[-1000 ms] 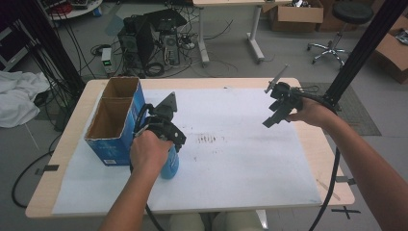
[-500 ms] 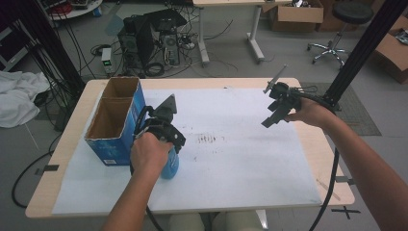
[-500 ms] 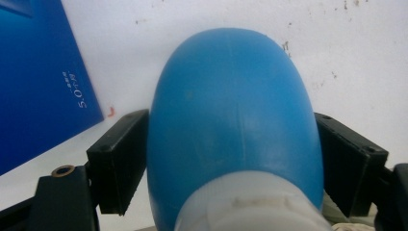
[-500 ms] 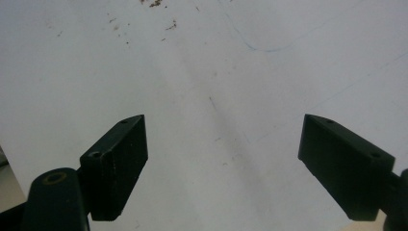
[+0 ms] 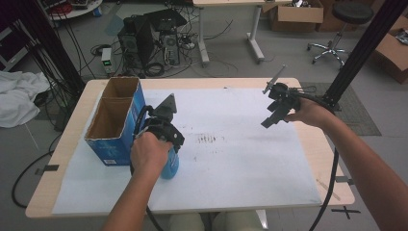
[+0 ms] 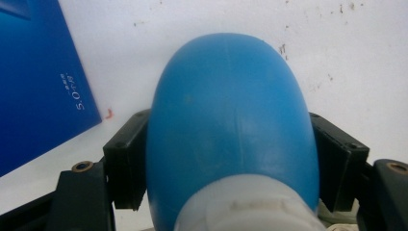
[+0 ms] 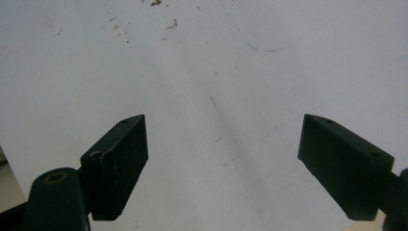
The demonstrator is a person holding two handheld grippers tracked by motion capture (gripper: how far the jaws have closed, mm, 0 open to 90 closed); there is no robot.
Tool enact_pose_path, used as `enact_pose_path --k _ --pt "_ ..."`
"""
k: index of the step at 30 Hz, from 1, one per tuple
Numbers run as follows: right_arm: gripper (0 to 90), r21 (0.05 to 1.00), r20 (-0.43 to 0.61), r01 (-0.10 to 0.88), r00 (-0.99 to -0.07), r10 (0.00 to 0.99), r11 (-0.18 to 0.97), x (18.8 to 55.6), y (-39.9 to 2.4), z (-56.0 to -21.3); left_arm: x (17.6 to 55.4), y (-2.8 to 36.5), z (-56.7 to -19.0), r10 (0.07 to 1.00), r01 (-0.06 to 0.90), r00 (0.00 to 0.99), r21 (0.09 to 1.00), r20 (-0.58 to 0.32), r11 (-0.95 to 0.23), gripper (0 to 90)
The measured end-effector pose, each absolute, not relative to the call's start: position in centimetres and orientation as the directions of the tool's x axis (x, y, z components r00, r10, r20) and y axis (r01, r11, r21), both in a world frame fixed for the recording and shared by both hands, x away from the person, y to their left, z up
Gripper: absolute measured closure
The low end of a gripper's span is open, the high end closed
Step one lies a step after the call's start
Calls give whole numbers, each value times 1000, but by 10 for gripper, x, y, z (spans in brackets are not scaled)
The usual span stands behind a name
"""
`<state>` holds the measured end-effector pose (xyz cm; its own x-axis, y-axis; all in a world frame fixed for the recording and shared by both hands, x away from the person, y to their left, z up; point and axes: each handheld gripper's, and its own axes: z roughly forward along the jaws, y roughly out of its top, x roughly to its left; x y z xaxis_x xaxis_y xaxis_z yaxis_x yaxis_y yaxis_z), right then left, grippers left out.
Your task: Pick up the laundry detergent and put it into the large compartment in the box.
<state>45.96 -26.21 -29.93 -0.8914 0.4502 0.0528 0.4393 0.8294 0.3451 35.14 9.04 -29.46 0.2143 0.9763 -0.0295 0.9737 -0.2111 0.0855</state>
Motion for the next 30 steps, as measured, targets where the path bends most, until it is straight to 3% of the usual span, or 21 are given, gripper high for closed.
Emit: enact_pose_path --k 30 --pt "179 336 52 434 -894 444 836 459 -259 -301 352 89 -295 977 973 213 91 -17 -211 365"
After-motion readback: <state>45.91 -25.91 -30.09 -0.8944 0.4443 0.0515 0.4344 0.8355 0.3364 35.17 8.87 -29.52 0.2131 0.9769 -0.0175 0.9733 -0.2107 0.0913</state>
